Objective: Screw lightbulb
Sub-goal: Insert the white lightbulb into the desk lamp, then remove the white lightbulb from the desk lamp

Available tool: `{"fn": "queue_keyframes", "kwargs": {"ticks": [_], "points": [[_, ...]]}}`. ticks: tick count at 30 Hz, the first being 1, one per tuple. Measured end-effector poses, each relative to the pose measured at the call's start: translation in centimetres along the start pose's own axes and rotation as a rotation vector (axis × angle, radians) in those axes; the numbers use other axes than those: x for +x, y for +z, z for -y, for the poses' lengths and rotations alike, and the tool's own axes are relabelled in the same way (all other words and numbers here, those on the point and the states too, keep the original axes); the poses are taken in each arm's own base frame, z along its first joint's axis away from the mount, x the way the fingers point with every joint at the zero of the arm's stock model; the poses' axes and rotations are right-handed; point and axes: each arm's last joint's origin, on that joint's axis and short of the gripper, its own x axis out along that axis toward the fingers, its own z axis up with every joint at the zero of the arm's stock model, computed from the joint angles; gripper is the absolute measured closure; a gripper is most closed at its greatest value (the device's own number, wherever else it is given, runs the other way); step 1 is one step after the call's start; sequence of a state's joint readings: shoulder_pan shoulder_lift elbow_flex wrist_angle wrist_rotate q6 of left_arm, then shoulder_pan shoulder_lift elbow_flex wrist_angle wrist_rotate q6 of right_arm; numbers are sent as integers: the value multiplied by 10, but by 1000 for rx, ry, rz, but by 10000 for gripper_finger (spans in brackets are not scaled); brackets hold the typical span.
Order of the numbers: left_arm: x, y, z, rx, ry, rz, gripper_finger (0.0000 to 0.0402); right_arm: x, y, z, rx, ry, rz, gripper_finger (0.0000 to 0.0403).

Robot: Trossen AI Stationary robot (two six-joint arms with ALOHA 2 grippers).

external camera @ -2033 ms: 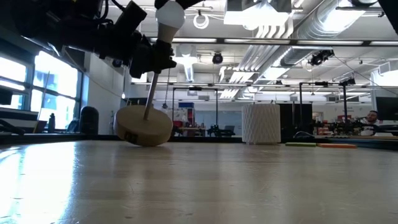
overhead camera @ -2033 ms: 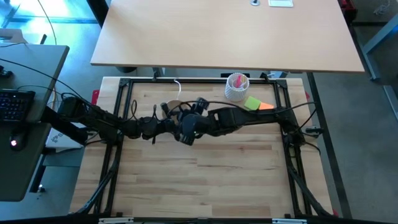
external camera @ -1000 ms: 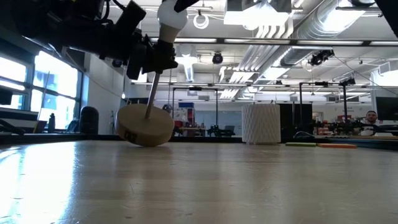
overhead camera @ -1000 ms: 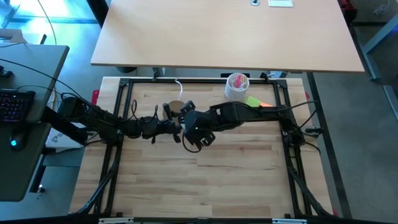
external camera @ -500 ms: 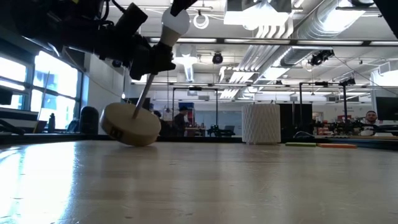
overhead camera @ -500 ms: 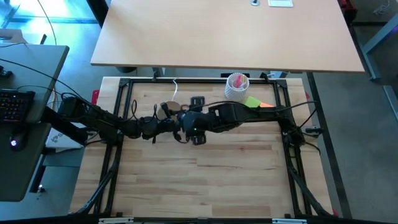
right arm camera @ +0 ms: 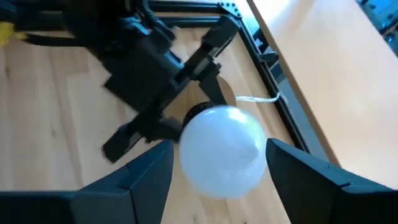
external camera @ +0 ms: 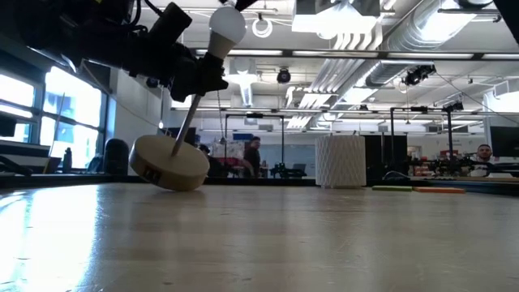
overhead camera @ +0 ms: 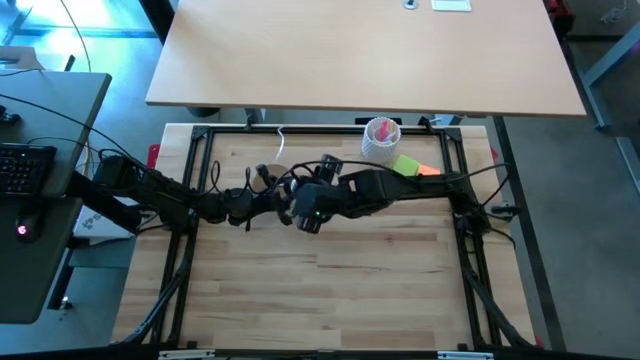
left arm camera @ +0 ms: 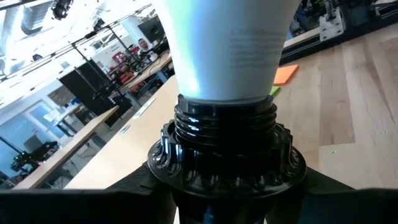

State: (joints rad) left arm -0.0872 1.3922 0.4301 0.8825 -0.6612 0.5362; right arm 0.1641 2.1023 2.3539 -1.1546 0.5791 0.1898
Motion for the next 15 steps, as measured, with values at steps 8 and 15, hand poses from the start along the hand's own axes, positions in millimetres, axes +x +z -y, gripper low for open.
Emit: {"fn": "queue_keyframes", "kwargs": {"ticks": [8, 15], "points": [[0, 0, 0, 4, -3, -8, 238, -1, -10, 11, 128, 47, -125, 151], [0, -1, 0, 4, -2, -10, 238, 13, -6, 31, 175, 243, -188, 143]]}}
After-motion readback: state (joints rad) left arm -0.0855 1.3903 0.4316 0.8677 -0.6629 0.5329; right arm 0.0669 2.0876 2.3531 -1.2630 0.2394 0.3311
